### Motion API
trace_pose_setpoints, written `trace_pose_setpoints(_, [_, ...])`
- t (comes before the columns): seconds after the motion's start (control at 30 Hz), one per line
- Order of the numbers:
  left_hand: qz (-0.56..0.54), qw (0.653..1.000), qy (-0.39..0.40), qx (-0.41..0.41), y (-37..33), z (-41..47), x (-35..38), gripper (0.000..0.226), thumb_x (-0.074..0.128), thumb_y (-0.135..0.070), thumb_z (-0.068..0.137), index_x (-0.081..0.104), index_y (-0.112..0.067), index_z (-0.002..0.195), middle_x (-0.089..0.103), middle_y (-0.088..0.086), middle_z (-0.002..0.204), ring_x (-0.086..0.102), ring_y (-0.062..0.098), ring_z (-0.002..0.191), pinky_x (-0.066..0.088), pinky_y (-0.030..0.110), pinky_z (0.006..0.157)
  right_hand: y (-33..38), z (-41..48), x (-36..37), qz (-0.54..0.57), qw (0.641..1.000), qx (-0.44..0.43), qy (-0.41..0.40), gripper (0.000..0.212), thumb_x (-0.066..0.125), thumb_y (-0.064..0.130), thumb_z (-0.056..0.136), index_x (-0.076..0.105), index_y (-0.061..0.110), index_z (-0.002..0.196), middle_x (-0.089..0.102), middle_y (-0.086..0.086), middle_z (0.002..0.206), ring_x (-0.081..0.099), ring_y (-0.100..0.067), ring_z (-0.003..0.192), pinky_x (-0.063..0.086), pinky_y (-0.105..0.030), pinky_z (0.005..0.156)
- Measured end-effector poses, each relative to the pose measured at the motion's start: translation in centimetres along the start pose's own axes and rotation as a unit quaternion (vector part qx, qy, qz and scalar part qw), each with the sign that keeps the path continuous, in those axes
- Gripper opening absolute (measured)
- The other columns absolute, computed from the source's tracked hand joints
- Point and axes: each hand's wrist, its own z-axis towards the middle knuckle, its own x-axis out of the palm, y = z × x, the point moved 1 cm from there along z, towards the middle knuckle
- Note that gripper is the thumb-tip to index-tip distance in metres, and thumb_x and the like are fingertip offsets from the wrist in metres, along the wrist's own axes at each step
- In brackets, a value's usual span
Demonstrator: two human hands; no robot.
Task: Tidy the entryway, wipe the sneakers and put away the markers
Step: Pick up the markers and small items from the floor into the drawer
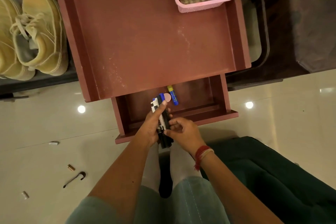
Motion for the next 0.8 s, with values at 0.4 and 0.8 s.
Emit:
trace_pose_setpoints(0.4, [-0.101, 0.994, 0.038, -0.025, -0.1, 0.8, -0.6, 0.022, 0.042, -0.019, 0.090, 0.061, -0.009, 0.092, 0.063, 0.002, 0.078, 0.061, 0.015, 0.065, 0.049, 0.030, 0.069, -1.7, 5.2, -7.8, 0.005, 0.971, 0.101, -0.217, 0.020, 0.063, 0.015, 0.087, 0.065, 0.011, 0.107, 0.063, -0.009, 0.111, 0.058, -0.022, 0.102, 0.046, -0.035, 0.096])
trace_pose_setpoints(0.8, [0.046, 0.998, 0.028, -0.039, -0.4, 3.9, -1.7, 0.018, 0.062, -0.030, 0.089, 0.064, -0.012, 0.088, 0.064, 0.005, 0.073, 0.061, 0.016, 0.061, 0.052, 0.028, 0.063, -4.0, 14.5, -7.9, -0.322, 0.898, 0.077, -0.290, 0.026, 0.044, 0.001, 0.092, 0.056, -0.003, 0.115, 0.056, -0.021, 0.120, 0.058, -0.038, 0.107, 0.048, -0.043, 0.089])
